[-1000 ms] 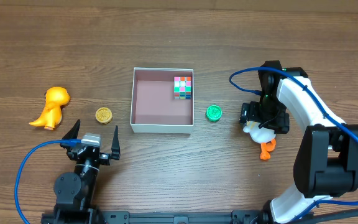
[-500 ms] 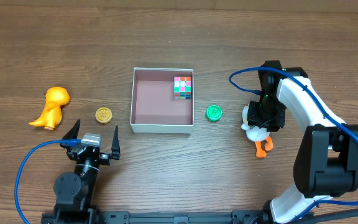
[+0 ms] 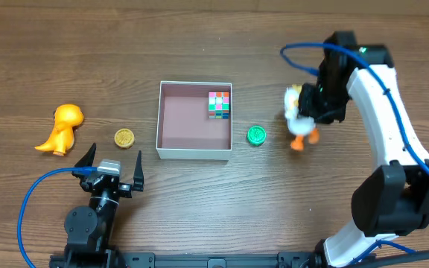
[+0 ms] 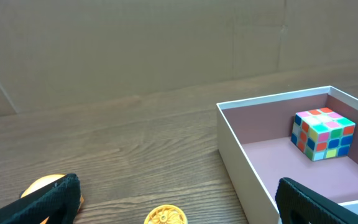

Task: Pack container
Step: 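Lift the duck plush and carry it into the box with the right gripper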

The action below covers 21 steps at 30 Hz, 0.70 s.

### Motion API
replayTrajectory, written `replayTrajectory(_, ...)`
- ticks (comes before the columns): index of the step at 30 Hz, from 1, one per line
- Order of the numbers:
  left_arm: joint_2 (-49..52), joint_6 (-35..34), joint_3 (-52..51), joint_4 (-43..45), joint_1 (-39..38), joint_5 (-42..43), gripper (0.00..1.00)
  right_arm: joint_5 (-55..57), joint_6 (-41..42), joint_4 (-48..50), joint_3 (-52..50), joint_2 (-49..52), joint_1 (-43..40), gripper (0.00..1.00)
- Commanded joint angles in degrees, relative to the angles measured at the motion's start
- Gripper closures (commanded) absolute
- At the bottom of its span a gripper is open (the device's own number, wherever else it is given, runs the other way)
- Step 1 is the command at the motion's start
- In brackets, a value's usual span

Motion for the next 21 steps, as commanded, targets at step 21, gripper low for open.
replayTrajectory(21, -0.50, 0.87, -0.28, 0.04, 0.57, -0.57, 0.00, -14.73, 11.69, 3.76, 12.81, -1.53, 22.10, 0.71)
